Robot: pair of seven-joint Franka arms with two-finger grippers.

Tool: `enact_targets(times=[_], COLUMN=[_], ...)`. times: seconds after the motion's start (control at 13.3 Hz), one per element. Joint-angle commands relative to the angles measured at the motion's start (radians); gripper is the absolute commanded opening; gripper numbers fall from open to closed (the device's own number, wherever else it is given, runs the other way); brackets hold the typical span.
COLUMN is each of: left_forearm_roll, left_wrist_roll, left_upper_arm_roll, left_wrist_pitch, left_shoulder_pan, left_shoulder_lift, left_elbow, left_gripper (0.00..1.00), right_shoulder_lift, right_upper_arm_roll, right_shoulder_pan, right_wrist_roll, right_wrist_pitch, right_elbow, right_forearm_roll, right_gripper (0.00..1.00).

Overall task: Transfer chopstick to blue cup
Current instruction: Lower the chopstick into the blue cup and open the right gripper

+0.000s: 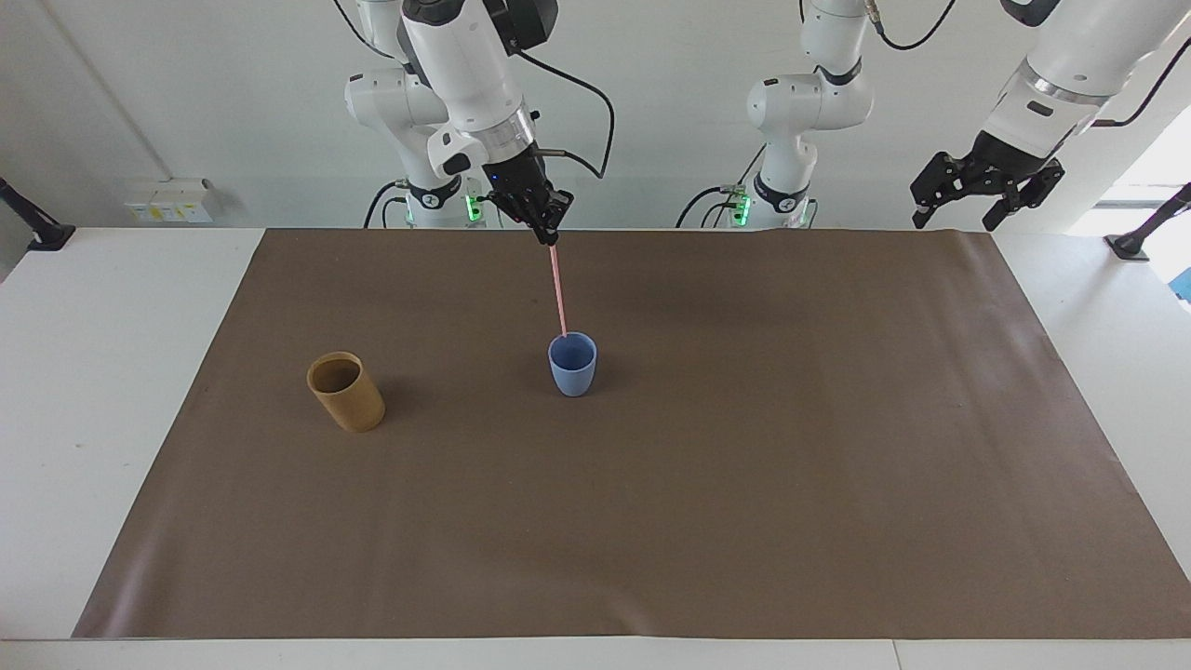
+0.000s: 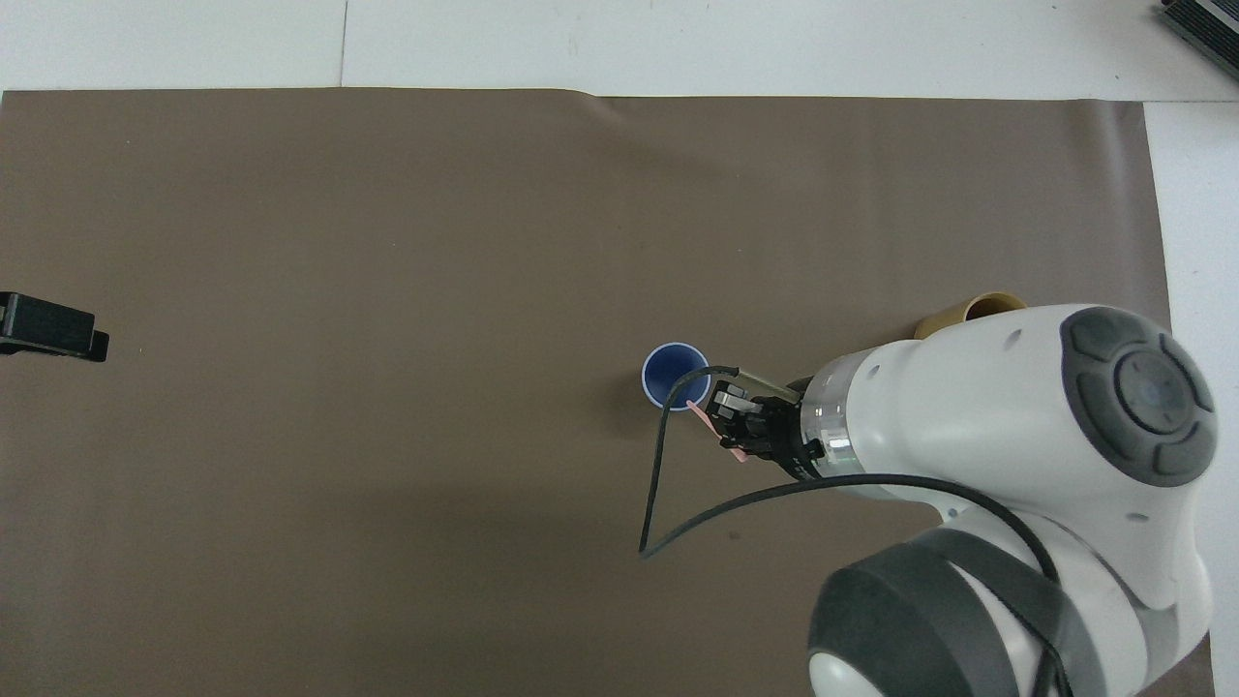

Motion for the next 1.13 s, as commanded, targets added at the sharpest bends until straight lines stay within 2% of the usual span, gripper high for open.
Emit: enact_targets(times=[0.0, 0.23, 0.45, 0.68, 0.9, 0.98, 1.05], left_forearm_roll=[-0.012, -0.012, -0.012, -0.012, -0.010, -0.012, -0.010], left_wrist_roll=[0.012, 0.009, 0.009, 0.011, 0.011, 0.009, 0.009], left_upper_arm_roll=[0.000, 0.000, 0.002, 0.002, 0.002, 0.002, 0.002], left_wrist_pitch=[-0.002, -0.008, -0.008, -0.008, -0.008, -0.008, -0.008], left_shoulder_pan=[0.000, 0.003, 0.013, 0.010, 0.011, 0.011, 0.011], left_shoulder_lift=[-0.016, -0.016, -0.016, -0.014, -0.016, -0.016, -0.016], left_elbow=[-0.008, -0.008, -0.008, -0.008, -0.008, -0.008, -0.008], left_gripper=[1.00, 1.00, 1.00, 1.00, 1.00, 1.00, 1.00], right_shoulder_lift=[-0.014, 0.006, 0.027, 0.037, 0.037, 0.037, 0.037], right_upper_arm_roll=[-0.002, -0.002, -0.002, -0.002, -0.002, -0.002, -0.002], right_shoulder_pan=[0.006, 0.020, 0.028, 0.029, 0.028, 0.028, 0.028], right_wrist_roll=[-0.078, -0.086, -0.115, -0.198, -0.241, -0.241, -0.239], right_wrist_pitch=[0.037, 0.144, 0.189, 0.270, 0.282, 0.281, 0.273], right_elbow=[-0.051, -0.073, -0.076, -0.134, -0.143, -0.143, -0.143], right_forearm_roll=[0.007, 0.005, 0.002, -0.019, -0.019, -0.019, -0.019], right_gripper=[0.00, 0.00, 0.00, 0.00, 0.01, 0.09, 0.13])
